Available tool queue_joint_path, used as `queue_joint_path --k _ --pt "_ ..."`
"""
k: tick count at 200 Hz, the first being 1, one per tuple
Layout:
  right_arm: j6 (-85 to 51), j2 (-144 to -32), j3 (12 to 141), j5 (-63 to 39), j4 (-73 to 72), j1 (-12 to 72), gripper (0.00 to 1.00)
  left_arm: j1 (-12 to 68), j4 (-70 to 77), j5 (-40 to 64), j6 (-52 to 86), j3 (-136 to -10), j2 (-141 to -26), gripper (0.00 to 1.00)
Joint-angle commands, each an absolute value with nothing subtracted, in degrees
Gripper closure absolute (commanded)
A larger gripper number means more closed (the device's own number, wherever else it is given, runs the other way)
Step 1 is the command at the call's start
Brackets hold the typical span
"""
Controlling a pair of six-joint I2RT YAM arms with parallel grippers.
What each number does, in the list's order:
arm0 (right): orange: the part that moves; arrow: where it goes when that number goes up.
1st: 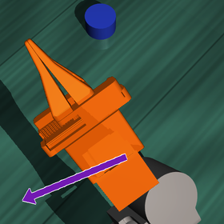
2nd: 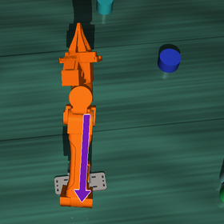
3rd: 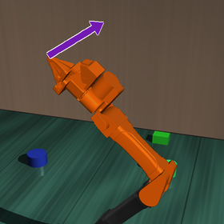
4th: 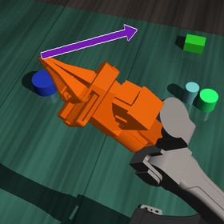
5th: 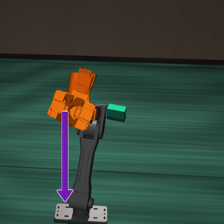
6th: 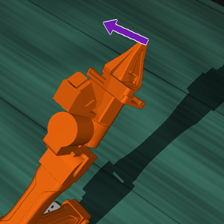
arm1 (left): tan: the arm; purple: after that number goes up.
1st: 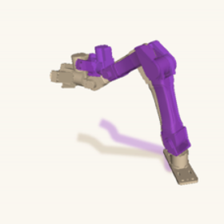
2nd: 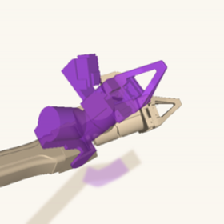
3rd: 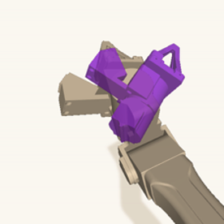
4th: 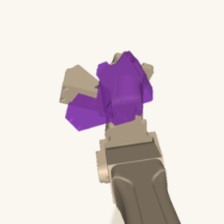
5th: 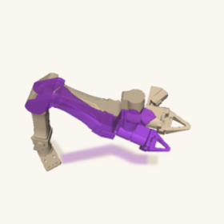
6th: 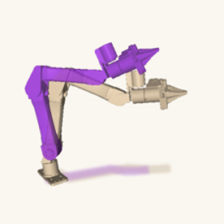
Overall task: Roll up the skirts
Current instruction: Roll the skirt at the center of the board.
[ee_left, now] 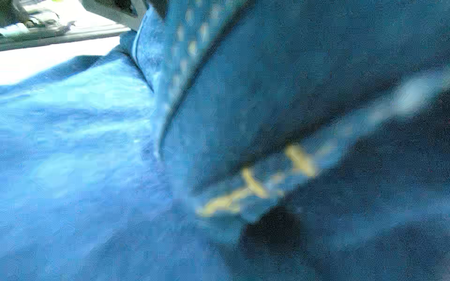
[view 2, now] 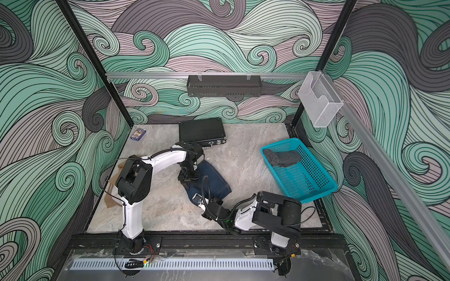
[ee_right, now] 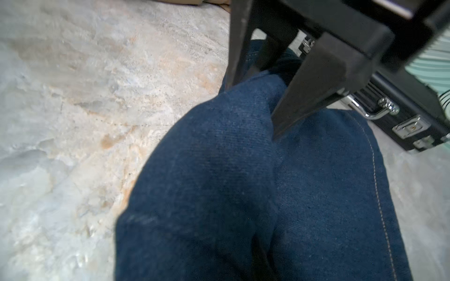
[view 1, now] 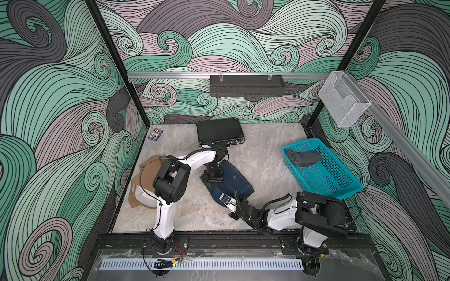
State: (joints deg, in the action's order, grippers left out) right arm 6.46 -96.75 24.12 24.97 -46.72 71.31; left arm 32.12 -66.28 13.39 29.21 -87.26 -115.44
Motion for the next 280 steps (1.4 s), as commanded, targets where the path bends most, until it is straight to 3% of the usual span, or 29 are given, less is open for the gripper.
queue_joint_path --k 1,31,108,162,197,221,264,280 --pt "-10.35 -94.31 20.53 17.76 -46.87 69.15 1.0 28.09 -59.99 19.7 31.41 -86.53 -111.49 0.49" --pt "-21.13 -89.66 16.76 11.78 -46.92 65.36 1.0 25.22 -54.83 21.04 33.36 -85.4 -106.73 0.37" --pt "-46.83 -86.73 10.99 -2.0 -43.72 53.95 1.0 23.36 -36.7 25.13 41.48 -67.9 -93.86 0.36" --pt "-60.04 -97.24 11.85 -20.94 -43.65 42.28 1.0 27.81 -16.34 24.37 48.92 -49.79 -83.39 0.34" --pt "-67.86 -111.04 12.28 -31.49 -57.72 38.83 1.0 29.6 -4.98 26.08 53.48 -45.27 -86.91 0.33" --pt "-69.43 -117.01 12.68 -33.49 -62.53 38.66 1.0 30.18 -1.81 23.22 54.27 -44.21 -90.14 0.32" --pt "-68.81 -115.47 12.25 -33.92 -59.46 38.59 1.0 30.15 -1.11 16.57 55.21 -43.29 -94.46 0.34" --pt "-67.7 -113.09 12.52 -33.67 -55.99 38.64 1.0 30.27 0.8 15.74 56.16 -43.48 -96.64 0.41"
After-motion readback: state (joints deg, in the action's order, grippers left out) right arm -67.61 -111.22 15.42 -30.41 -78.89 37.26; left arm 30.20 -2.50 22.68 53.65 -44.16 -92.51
